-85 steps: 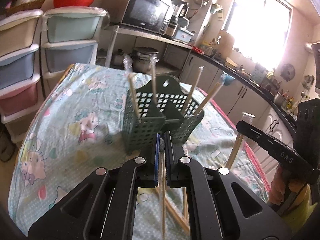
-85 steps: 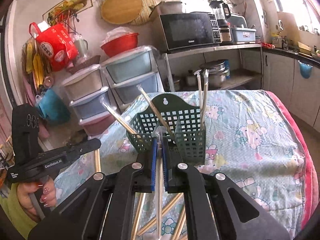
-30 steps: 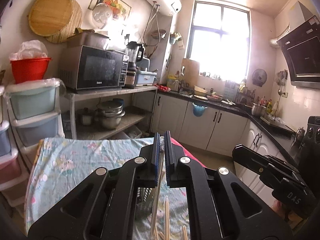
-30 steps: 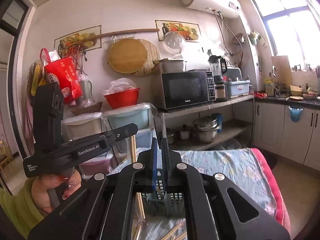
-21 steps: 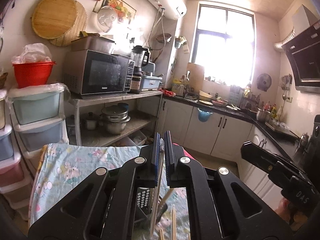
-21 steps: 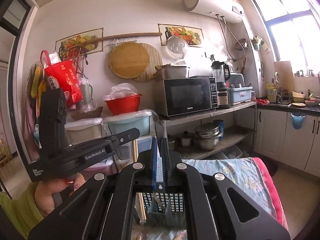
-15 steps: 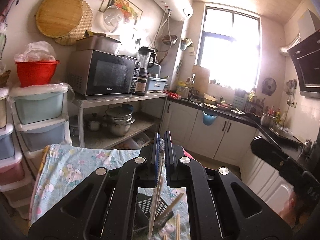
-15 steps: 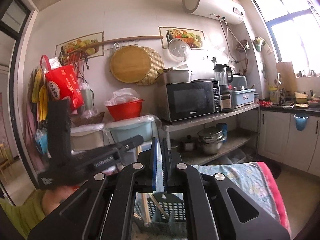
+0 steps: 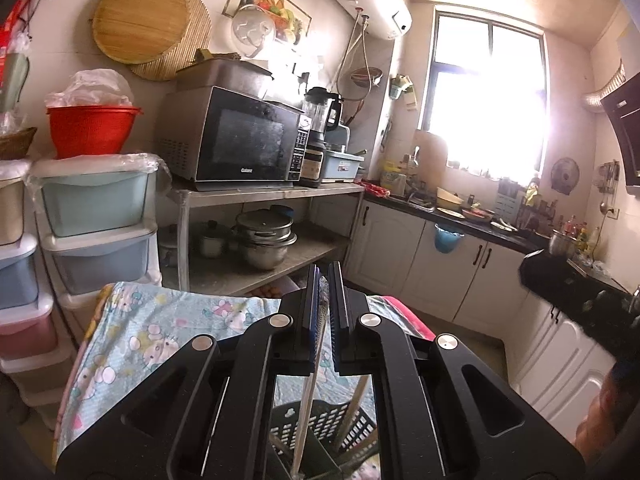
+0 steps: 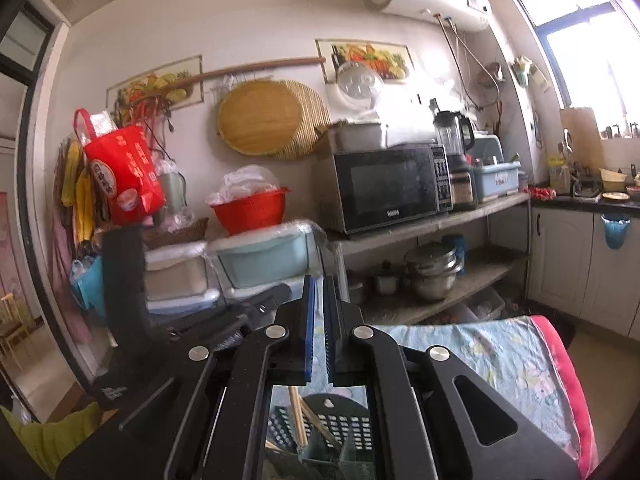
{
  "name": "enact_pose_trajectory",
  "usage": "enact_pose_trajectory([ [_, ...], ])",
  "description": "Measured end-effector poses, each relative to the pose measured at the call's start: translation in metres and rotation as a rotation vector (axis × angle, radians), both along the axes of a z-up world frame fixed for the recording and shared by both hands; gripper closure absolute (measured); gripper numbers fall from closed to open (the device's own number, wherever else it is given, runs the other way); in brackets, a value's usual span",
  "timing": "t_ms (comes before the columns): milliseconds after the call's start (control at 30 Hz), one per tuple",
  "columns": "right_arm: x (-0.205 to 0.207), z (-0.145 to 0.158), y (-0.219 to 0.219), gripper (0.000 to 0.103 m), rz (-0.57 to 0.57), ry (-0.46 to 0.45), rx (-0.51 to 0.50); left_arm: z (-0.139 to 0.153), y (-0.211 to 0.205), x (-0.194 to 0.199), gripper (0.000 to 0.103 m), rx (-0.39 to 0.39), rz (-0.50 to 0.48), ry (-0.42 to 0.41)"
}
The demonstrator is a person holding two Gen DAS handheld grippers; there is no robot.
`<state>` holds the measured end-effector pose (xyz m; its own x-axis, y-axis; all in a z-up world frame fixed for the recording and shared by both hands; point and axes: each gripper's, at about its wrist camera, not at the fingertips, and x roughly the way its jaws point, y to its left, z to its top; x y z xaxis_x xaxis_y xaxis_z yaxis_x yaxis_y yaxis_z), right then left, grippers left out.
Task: Organize utensils
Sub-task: 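Carry the chopstick with the right gripper and lower it into the caddy, then open the right gripper to release the chopstick and withdraw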
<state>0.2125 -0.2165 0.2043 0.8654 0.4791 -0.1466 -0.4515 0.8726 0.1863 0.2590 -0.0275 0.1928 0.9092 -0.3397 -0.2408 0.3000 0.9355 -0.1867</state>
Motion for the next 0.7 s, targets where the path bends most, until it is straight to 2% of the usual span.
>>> enact_pose_trajectory([
  [200,0.018,-0.034,-0.003,0.098,-0.001,0.11,-0.008,-0.009,-0.002,0.01,0.101,0.007,-0.005,0.004],
  [367,0.027,-0.076,-0.009,0.098,-0.016,0.223,-0.027,-0.021,-0.006,0.019,0.1,0.012,-0.005,0.01],
  [700,0.037,-0.158,-0.031,0.098,-0.08,0.422,-0.067,-0.062,-0.015,0.028,0.1,0.049,-0.005,0.058],
])
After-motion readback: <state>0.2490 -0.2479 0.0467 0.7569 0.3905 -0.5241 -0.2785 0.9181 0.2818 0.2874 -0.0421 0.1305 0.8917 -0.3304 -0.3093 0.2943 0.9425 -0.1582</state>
